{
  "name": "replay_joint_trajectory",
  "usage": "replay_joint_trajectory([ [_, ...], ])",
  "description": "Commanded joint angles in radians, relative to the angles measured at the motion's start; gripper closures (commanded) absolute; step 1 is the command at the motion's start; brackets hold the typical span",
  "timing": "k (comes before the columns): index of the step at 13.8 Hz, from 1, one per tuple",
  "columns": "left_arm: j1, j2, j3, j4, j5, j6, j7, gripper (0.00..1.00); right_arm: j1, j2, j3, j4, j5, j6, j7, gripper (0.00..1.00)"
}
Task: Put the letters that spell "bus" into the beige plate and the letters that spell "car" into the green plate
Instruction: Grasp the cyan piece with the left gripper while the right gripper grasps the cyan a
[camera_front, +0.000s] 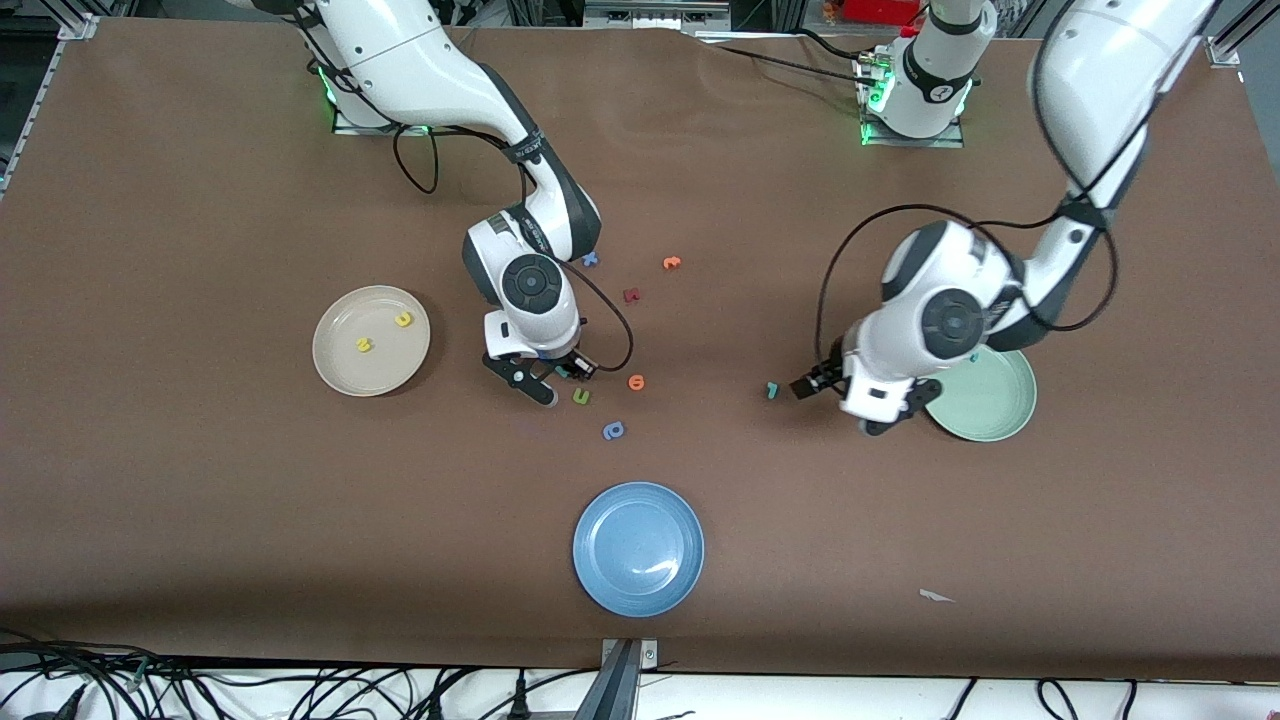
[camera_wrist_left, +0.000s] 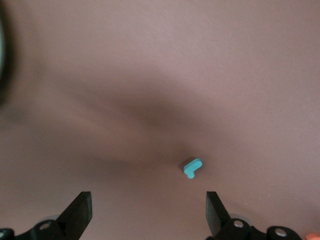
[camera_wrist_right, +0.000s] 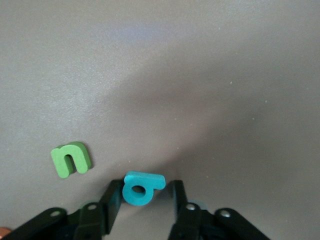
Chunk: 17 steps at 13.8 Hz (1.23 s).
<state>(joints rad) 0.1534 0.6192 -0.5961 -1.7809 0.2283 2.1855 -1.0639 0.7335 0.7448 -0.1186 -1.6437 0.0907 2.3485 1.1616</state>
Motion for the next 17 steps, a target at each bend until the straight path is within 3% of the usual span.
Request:
replay_joint_trajectory([
  [1,-0.040,0.069,0.015,0.020,0.094,0.051,-0.063,0.00,-0.002,0.018,-0.003,0.013,-0.006,0.000,0.000,0.78],
  [5,-0.061,0.125,0.019,0.021,0.100,0.161,-0.094,0.01,-0.002,0.004,-0.015,0.024,-0.006,-0.011,-0.013,0.83],
  [8,-0.165,0.128,0.122,0.037,0.111,0.163,-0.114,0.05,0.001,0.004,-0.019,0.022,-0.009,-0.011,-0.010,0.83],
  [9,-0.194,0.134,0.152,0.053,0.111,0.163,-0.116,0.07,0.000,0.002,-0.027,0.022,-0.009,-0.012,-0.013,0.79],
  [10,-0.201,0.136,0.156,0.055,0.111,0.163,-0.116,0.09,0.000,0.002,-0.039,0.024,-0.009,-0.012,-0.016,0.57],
  [11,-0.201,0.134,0.156,0.055,0.109,0.163,-0.116,0.13,0.000,0.002,-0.042,0.024,-0.008,-0.011,-0.025,0.42],
  [13,-0.201,0.136,0.156,0.055,0.102,0.163,-0.116,0.26,0.000,0.002,-0.062,0.024,-0.006,-0.011,-0.058,0.33],
  [17,-0.199,0.136,0.156,0.055,0.100,0.163,-0.116,0.55,0.000,0.001,-0.089,0.024,-0.008,-0.011,-0.097,0.33],
])
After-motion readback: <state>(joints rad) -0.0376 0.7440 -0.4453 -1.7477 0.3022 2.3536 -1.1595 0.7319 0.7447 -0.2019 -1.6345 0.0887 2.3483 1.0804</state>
